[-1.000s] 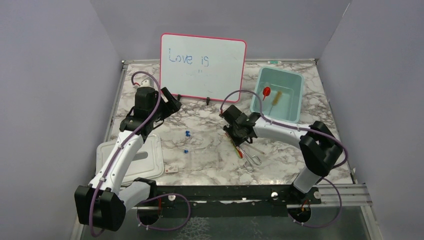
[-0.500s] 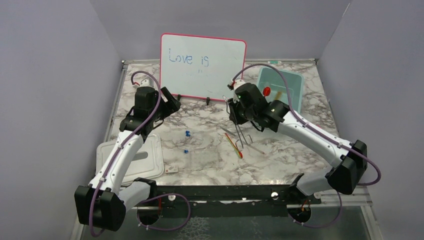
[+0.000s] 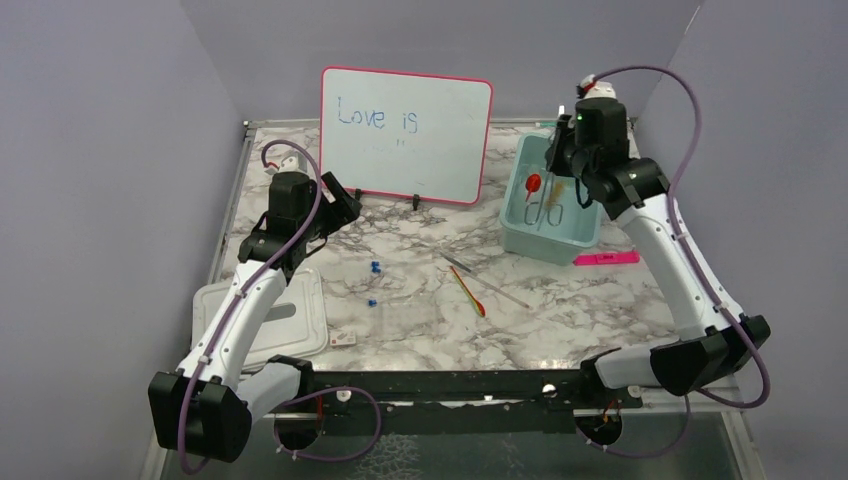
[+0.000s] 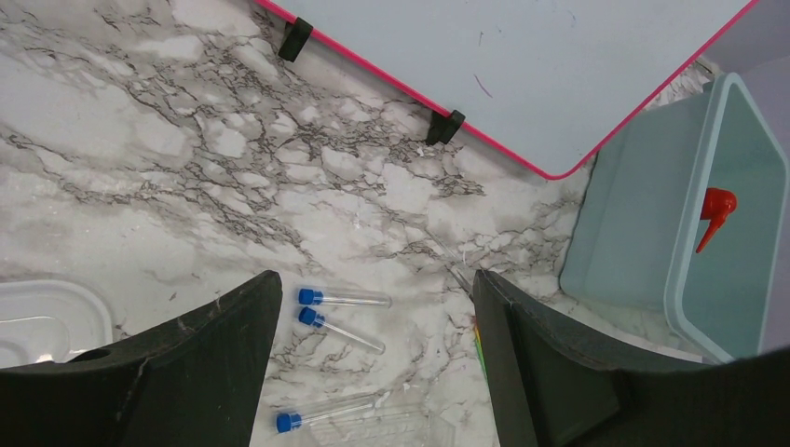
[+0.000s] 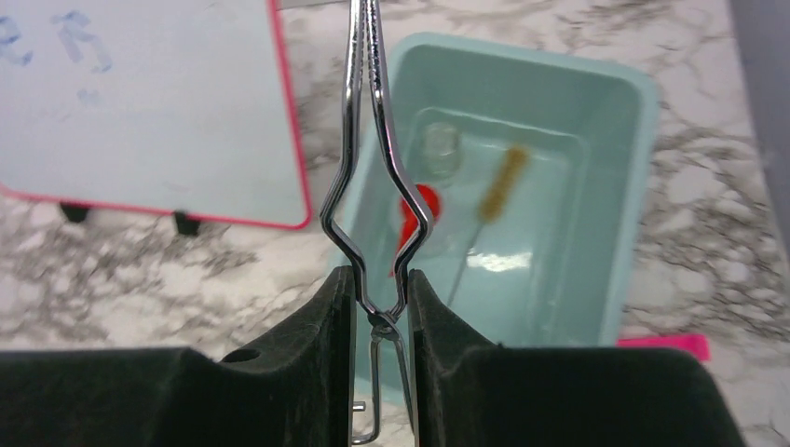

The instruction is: Organize the chemistry lab equipment

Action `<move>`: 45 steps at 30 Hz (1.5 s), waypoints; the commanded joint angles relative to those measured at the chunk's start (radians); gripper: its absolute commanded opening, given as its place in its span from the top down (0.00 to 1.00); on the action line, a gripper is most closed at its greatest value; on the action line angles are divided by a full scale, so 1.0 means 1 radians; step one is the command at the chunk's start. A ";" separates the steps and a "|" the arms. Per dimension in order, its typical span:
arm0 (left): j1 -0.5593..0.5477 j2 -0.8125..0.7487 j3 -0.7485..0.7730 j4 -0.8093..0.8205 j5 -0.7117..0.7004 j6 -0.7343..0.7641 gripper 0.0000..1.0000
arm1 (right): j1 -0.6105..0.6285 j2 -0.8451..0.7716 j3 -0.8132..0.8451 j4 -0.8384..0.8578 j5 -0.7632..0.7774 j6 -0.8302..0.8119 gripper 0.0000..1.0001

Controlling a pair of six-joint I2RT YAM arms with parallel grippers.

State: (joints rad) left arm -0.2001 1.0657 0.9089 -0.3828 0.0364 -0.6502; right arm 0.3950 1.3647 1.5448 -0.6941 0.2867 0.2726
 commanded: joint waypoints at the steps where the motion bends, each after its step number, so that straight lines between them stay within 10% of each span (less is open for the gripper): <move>1: 0.004 -0.006 0.042 0.022 -0.009 0.012 0.22 | -0.158 -0.012 0.023 -0.045 0.016 0.010 0.80; 45: 0.005 0.108 0.199 0.016 -0.071 0.070 0.22 | -0.287 0.442 -0.187 0.220 -0.016 0.145 0.71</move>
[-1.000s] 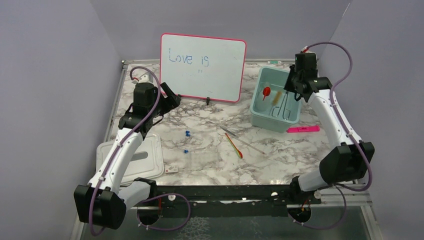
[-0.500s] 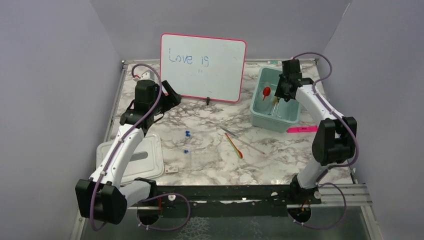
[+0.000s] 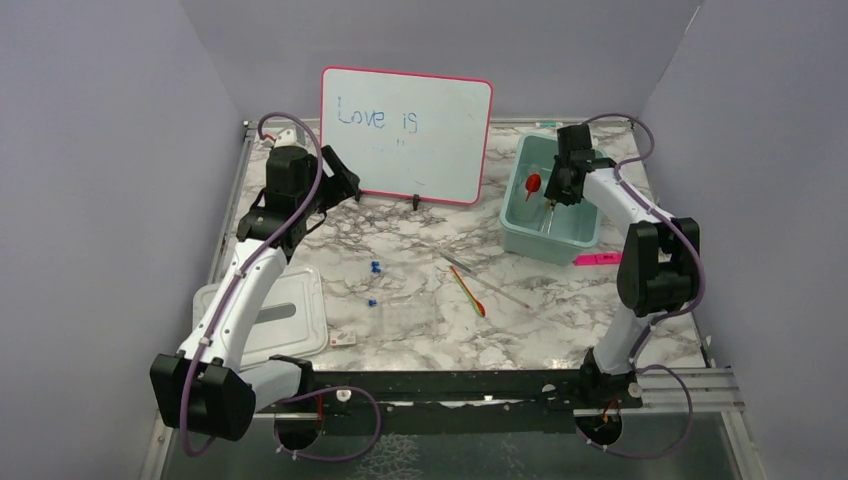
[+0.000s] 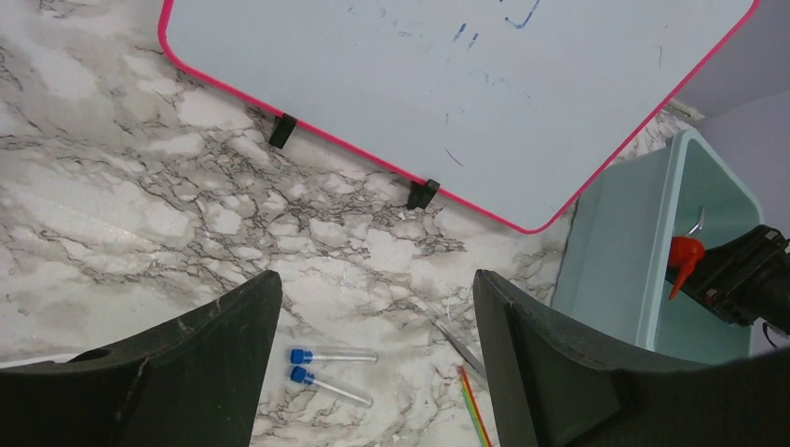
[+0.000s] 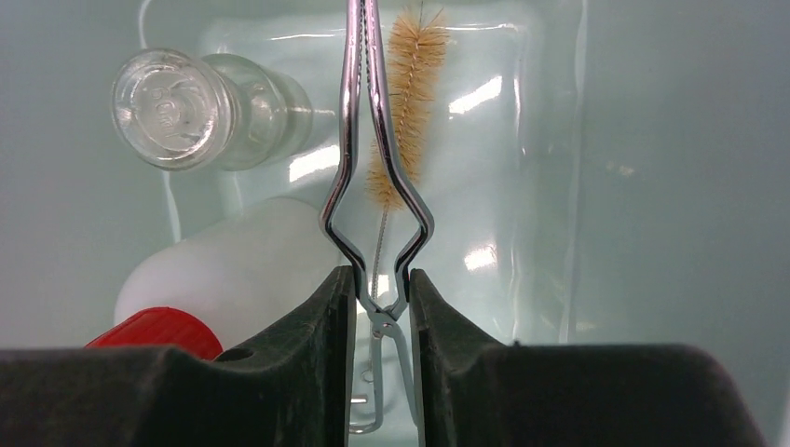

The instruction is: Organize the chemistry lab equipment

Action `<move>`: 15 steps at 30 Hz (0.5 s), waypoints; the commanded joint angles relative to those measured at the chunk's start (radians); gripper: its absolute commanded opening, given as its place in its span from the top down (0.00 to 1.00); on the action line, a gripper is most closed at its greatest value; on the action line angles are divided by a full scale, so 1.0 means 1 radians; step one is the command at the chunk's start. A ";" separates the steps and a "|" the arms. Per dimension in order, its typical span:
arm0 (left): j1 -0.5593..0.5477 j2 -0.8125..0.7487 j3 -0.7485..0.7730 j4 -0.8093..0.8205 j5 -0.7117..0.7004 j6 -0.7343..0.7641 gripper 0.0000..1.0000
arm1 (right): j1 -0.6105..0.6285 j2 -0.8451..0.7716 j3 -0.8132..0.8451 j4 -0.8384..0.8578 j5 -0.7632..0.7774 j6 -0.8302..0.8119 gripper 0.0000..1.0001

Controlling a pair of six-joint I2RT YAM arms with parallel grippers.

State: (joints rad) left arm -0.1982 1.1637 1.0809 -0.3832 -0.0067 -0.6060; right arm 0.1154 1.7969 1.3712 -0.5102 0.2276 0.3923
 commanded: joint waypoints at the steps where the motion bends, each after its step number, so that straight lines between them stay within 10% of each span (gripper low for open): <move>1: 0.003 0.011 0.026 0.017 -0.029 0.026 0.22 | -0.007 0.008 -0.017 0.036 0.043 0.027 0.70; 15: 0.003 0.023 0.045 0.017 0.005 0.043 0.22 | -0.006 -0.161 0.024 -0.072 0.029 0.029 0.53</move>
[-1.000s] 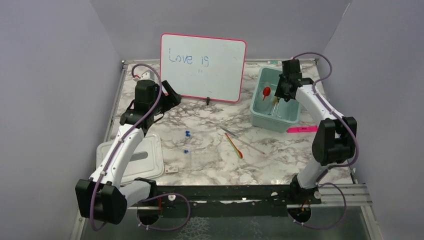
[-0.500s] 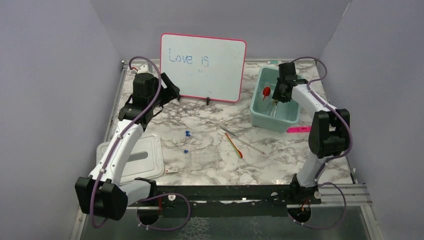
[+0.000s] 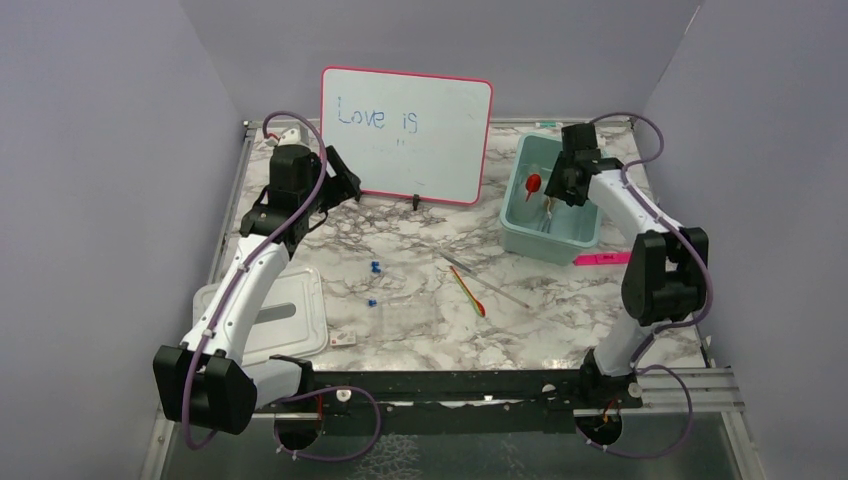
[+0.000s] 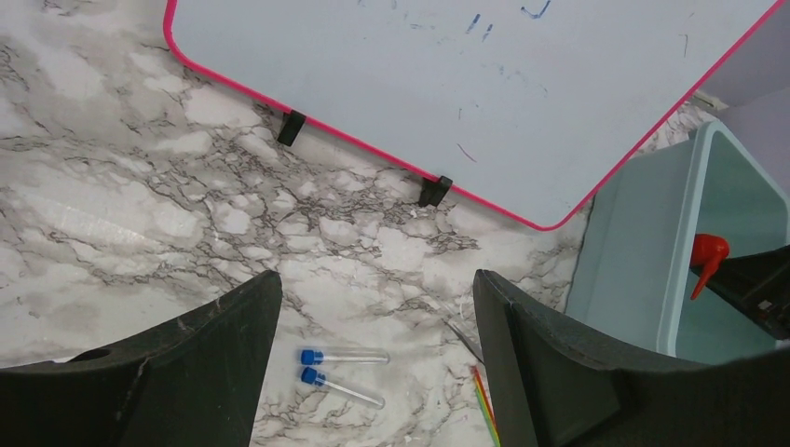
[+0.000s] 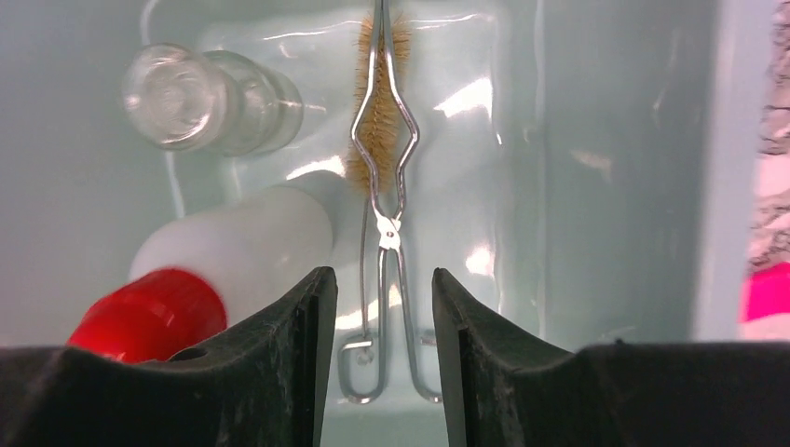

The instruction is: Organize the chemistry lab equipment

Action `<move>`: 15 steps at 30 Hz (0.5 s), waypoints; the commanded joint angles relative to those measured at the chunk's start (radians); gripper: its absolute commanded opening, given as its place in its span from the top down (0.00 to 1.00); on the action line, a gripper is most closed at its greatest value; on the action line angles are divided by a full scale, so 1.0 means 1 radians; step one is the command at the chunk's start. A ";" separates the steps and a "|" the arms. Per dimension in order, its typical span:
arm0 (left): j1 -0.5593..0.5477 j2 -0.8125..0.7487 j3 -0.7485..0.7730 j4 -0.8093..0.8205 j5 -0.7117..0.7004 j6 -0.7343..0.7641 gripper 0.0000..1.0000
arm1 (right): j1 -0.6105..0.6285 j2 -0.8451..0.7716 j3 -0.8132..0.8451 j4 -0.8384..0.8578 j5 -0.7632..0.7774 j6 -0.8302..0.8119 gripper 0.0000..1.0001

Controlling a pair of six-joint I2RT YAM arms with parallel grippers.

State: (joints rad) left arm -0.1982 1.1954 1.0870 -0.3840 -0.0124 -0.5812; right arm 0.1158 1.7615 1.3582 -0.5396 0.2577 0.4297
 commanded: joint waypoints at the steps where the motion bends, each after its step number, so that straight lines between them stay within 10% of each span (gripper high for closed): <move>1: 0.003 -0.011 0.038 0.017 0.011 0.020 0.22 | -0.007 -0.150 0.035 -0.051 -0.015 -0.017 0.53; 15: -0.001 -0.057 -0.074 0.138 0.267 -0.001 0.22 | 0.328 -0.525 -0.088 -0.242 -0.147 -0.080 0.43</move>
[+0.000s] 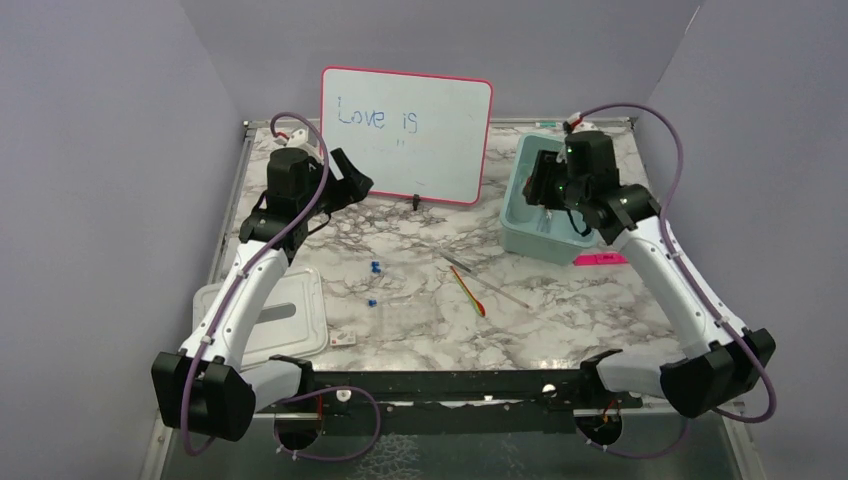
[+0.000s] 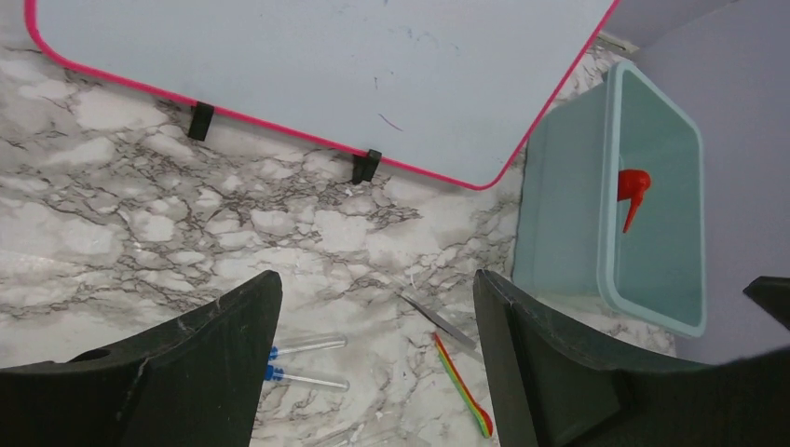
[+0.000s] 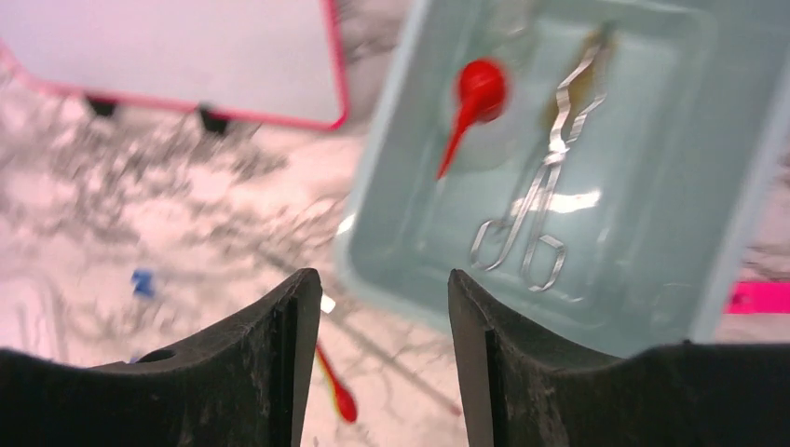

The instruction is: Organize the chemistry lab equipment

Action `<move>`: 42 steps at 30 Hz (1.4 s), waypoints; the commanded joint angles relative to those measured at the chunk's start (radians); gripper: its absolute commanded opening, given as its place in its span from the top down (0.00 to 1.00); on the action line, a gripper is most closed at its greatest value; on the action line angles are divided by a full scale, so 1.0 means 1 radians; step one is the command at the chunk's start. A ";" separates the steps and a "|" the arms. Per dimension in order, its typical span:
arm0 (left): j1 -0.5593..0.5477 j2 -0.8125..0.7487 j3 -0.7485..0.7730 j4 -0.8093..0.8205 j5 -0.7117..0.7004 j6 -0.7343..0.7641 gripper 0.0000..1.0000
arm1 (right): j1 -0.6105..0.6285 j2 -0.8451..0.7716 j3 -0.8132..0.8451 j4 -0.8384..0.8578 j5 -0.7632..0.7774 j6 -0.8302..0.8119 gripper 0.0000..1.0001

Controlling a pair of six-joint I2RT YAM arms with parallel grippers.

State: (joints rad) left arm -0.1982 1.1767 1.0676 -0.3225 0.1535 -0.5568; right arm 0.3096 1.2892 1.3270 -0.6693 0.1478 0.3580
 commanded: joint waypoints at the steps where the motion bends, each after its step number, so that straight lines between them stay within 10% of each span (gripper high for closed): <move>1: -0.001 -0.044 -0.069 0.082 0.105 -0.035 0.23 | 0.177 -0.067 -0.074 -0.113 -0.048 -0.002 0.42; 15: -0.003 -0.098 -0.193 0.086 0.087 -0.101 0.25 | 0.634 0.096 -0.313 -0.064 0.039 0.122 0.42; 42: -0.004 -0.079 -0.153 0.044 0.076 -0.063 0.26 | 0.566 0.444 -0.305 0.145 -0.069 -0.092 0.57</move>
State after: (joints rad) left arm -0.1986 1.1030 0.8806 -0.2749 0.2211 -0.6437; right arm 0.8997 1.7039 1.0218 -0.5575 0.1722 0.3405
